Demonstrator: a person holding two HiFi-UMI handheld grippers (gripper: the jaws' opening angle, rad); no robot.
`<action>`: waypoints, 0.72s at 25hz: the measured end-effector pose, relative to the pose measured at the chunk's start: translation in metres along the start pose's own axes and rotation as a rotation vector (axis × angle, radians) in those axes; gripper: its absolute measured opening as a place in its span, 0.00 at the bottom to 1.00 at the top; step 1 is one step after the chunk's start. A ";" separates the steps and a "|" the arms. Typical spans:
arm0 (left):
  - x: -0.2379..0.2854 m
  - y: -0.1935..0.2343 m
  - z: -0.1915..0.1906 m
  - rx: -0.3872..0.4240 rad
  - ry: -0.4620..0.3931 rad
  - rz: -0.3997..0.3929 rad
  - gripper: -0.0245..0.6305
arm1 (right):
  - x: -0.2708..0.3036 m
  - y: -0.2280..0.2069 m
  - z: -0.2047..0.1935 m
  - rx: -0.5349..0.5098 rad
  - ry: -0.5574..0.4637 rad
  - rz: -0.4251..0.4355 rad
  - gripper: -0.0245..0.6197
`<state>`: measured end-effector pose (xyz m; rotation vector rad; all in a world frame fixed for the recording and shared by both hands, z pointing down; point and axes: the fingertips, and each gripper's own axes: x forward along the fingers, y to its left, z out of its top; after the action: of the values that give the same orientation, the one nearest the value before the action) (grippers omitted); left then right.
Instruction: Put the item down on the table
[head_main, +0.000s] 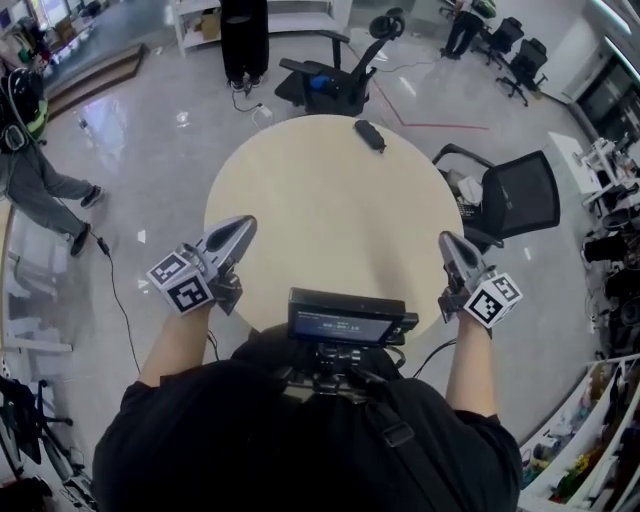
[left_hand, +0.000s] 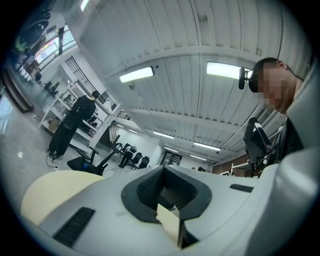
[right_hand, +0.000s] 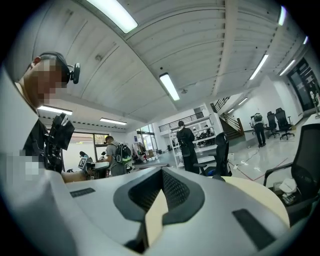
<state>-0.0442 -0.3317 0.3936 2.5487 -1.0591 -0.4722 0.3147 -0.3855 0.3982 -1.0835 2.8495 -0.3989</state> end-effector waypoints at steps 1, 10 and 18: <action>-0.002 -0.012 -0.006 0.000 -0.003 0.006 0.04 | -0.009 0.004 -0.004 -0.005 0.006 0.016 0.05; -0.014 -0.060 -0.016 0.039 -0.008 0.016 0.04 | -0.056 0.013 -0.014 -0.019 -0.005 0.038 0.05; -0.029 -0.060 0.010 0.066 -0.006 -0.012 0.04 | -0.052 0.046 -0.009 -0.051 -0.053 0.041 0.05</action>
<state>-0.0314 -0.2728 0.3641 2.6141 -1.0790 -0.4562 0.3231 -0.3164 0.3930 -1.0262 2.8443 -0.2918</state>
